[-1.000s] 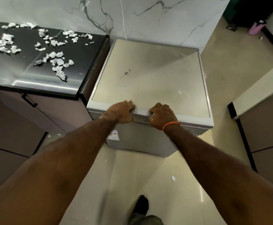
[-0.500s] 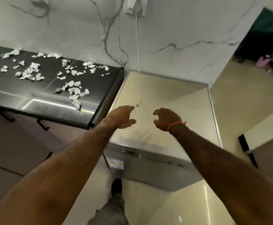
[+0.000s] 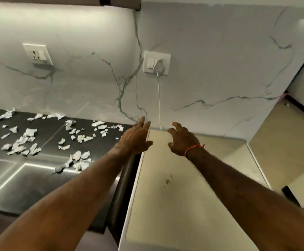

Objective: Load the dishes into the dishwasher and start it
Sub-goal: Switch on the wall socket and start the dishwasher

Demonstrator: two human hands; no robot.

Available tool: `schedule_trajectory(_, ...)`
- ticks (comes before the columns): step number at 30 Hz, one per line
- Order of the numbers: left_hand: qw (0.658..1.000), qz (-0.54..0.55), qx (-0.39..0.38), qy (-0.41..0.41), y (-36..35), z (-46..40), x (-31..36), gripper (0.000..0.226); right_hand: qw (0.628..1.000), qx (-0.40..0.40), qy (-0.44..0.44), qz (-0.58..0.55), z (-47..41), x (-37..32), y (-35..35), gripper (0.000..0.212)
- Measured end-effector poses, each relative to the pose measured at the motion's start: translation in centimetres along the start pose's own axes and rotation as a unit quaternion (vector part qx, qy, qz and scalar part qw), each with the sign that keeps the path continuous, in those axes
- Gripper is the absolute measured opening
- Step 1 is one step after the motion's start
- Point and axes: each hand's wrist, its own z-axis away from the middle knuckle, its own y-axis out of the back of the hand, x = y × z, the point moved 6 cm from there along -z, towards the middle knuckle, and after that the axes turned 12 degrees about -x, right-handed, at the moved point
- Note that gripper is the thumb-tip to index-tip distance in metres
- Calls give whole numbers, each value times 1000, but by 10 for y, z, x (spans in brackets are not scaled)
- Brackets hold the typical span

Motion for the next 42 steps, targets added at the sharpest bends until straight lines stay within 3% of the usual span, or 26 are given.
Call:
schedule_trajectory(7, 998, -54, 14, -20, 66, -84, -22, 87, 1000, 27, -7, -1, -63, 1, 46, 61)
schedule_trajectory(13, 990, -109, 56, -63, 126, -150, -28, 56, 998, 54, -15, -6, -108, 9, 84, 60)
schedule_trajectory(17, 983, -162, 39, -72, 136, -175, -40, 44, 997, 75, -2, -9, -129, 6, 92, 58)
schedule_trajectory(24, 979, -192, 9, -72, 119, -193, -54, 44, 998, 52, -29, -12, -150, 18, 79, 57)
schedule_trajectory(32, 985, -148, 36, -86, 117, -177, -55, 39, 999, 19, -45, -2, -139, 21, 64, 57)
schedule_trajectory(42, 998, -32, 30, -45, 36, -83, -20, 75, 999, 8, -40, -11, -72, 30, 40, 58)
